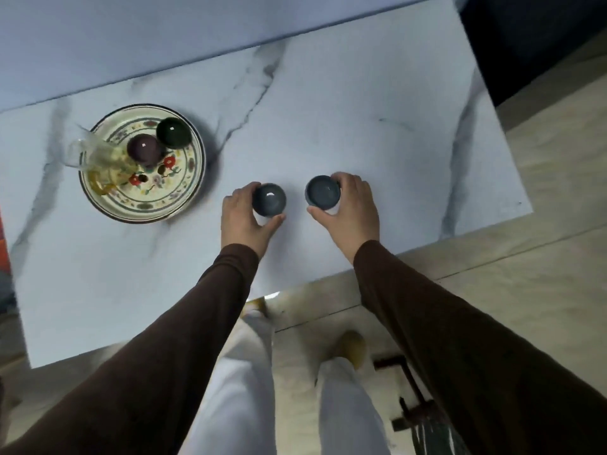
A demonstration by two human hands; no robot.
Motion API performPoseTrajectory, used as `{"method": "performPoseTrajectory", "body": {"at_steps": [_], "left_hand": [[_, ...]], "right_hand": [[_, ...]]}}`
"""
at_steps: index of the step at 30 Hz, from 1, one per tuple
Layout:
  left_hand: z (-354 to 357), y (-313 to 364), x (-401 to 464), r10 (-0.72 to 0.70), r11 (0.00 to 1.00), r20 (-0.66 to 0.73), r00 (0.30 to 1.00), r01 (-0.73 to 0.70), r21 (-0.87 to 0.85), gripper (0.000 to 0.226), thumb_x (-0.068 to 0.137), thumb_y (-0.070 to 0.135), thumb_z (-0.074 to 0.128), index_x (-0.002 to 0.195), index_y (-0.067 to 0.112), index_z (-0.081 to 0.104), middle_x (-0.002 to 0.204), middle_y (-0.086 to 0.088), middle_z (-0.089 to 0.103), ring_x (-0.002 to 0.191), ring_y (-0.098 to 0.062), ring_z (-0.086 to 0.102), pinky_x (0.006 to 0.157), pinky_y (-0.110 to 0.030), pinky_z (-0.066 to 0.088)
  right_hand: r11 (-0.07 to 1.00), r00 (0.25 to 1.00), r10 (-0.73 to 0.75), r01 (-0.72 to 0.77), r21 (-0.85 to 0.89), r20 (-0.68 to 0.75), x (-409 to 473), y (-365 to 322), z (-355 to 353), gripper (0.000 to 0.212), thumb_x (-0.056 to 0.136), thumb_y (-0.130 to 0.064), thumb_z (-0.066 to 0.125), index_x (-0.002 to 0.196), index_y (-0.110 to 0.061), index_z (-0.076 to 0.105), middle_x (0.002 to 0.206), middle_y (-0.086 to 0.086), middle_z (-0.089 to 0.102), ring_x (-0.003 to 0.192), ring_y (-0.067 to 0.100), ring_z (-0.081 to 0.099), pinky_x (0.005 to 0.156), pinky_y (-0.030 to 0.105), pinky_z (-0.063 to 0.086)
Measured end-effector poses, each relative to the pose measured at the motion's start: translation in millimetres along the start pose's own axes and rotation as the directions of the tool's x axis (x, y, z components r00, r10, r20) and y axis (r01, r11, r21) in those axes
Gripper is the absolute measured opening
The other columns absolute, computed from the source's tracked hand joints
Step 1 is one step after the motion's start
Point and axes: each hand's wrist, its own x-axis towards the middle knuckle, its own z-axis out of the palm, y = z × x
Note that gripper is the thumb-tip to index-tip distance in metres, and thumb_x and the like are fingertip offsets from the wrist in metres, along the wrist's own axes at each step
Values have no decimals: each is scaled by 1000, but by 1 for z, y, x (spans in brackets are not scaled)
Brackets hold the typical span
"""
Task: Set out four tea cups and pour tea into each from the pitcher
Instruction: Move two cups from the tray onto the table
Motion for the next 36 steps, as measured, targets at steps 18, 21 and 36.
{"method": "performPoseTrajectory", "body": {"at_steps": [18,21,36], "left_hand": [[123,105,-12,-6,999,86,996,9,-36,65,70,42,77,127,23,51,124,2,57,116,-19,45,93,-25,36],[133,118,0,-10,1000,80,997,13,-27,63,70,42,76,125,24,51,123,3,57,116,-19,45,91,-25,35],[200,177,62,-114,993,-8,993,114,0,63,71,36,77,127,21,52,124,-1,57,117,-23,46,92,-23,34]], "right_hand": [[996,993,91,-90,15,-78,14,125,-98,61,73,-48,78,120,-19,51,118,-3,56,112,17,49,80,31,48],[996,994,89,-87,28,-63,33,135,-109,61,73,-46,79,120,-19,52,119,-2,56,113,18,49,84,32,48],[999,996,-54,54,-2,75,153,211,-149,63,72,-44,80,121,-17,53,121,1,57,118,20,47,92,32,45]]}}
